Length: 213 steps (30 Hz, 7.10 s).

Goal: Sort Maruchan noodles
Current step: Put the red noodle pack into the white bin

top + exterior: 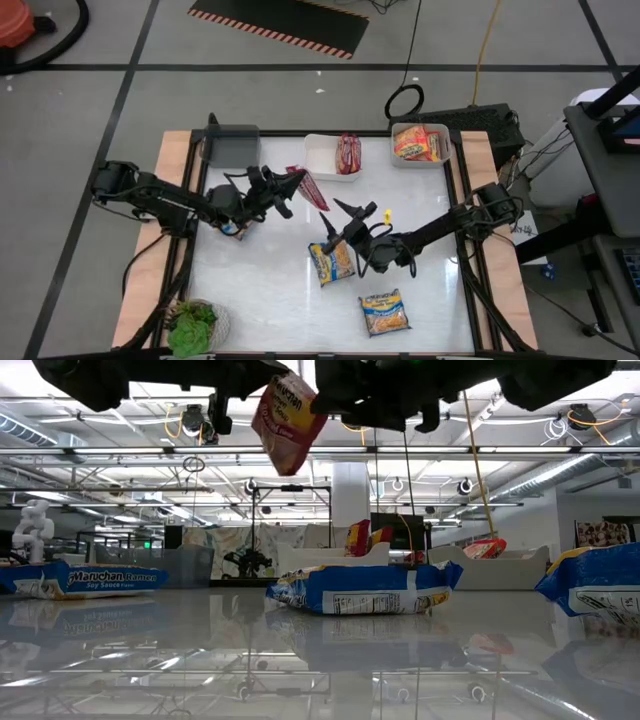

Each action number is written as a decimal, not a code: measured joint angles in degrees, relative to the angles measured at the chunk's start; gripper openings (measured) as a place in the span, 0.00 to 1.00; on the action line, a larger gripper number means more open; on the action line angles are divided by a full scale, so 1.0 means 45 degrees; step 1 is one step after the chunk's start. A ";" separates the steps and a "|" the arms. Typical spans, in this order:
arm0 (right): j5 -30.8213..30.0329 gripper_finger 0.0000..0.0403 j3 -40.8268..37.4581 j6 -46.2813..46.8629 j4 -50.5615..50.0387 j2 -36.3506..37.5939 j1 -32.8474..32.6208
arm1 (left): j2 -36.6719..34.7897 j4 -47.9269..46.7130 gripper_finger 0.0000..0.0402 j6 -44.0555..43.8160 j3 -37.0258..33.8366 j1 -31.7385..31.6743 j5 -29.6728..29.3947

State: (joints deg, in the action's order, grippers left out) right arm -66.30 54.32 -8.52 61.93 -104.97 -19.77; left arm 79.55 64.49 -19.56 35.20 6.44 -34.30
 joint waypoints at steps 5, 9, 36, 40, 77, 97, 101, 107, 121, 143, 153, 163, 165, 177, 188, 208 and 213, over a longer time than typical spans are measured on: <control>0.1568 0.59 -0.0004 0.1049 -0.0005 0.0003 0.0602 | 0.0000 0.0032 0.00 -0.0090 0.0002 -0.0174 -0.0002; 0.2196 0.59 -0.0004 0.1562 -0.0015 0.0005 0.0996 | 0.0000 0.0029 0.00 -0.0211 0.0005 -0.0339 -0.0005; 0.3483 0.25 -0.0013 0.1948 -0.0489 0.0005 0.2546 | 0.0335 -0.0041 0.00 -0.0642 0.0010 -0.0184 -0.0034; 0.3444 0.25 -0.0013 0.1556 -0.0500 0.0005 0.2546 | 0.0314 -0.0111 0.05 0.0602 0.0010 -0.0184 0.0281; 0.2705 0.24 -0.0013 0.2519 -0.2493 0.0019 0.2750 | -0.4099 -0.6441 0.79 0.3766 0.0010 -0.0087 -0.3497; 0.2768 0.24 -0.0013 0.3541 -0.2223 0.0265 0.4202 | -0.6037 -0.9414 0.79 0.4463 0.0005 -0.0092 -0.3512; 0.2691 0.24 -0.0013 0.4320 -0.3091 0.0511 0.4678 | -0.6033 -0.9642 0.79 0.4647 0.0005 -0.0121 -0.3524; 0.2301 0.24 0.0245 0.5054 -0.3650 0.0534 0.5184 | -0.6033 -0.9640 0.79 0.4678 0.0005 -0.0126 -0.3521; 0.2301 0.17 0.0482 0.6443 -0.6086 0.0525 0.5985 | -0.6033 -0.9042 0.79 0.5100 0.0005 -0.0316 -0.3502; 0.7216 0.61 0.2432 0.8937 -1.0924 0.0573 0.7029 | -0.6033 -0.9164 0.79 0.4911 0.0005 -0.0257 -0.3221; 0.7456 0.69 0.6118 0.7865 -1.7155 0.0583 0.7540 | -0.6028 -0.9629 0.79 0.4417 0.0000 -0.0249 -0.2963; 1.0099 0.69 0.6398 0.8742 -1.9578 0.0355 0.8736 | -0.6028 -0.9736 0.79 0.4170 0.0000 -0.0064 -0.2959; 1.0141 0.69 0.6222 0.8721 -1.9198 0.0355 0.8823 | -0.6033 -0.9591 0.79 0.4185 0.0000 -0.0068 -0.2963; 1.1084 0.60 0.4780 0.8637 -1.8088 0.0364 0.8923 | -0.6028 -0.8956 0.79 0.4659 0.0000 -0.0068 -0.2966; 1.1098 0.24 0.4751 0.7635 -1.6237 0.0364 0.8704 | -0.6030 -0.8942 0.79 0.4670 0.0000 -0.0078 -0.2968; 0.6894 0.11 0.4751 0.6400 -1.4797 0.1005 0.6905 | -0.6028 -0.9114 0.79 0.4670 0.0000 -0.0027 -0.2968; 0.2920 0.11 0.4766 0.6357 -1.4364 0.0733 0.5588 | -0.6028 -0.9090 0.79 0.4660 0.0000 0.0005 -0.2968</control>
State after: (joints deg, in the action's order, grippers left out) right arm -53.16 75.77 20.09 -2.71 -101.67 5.37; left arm 52.42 23.59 1.41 35.20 6.46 -47.66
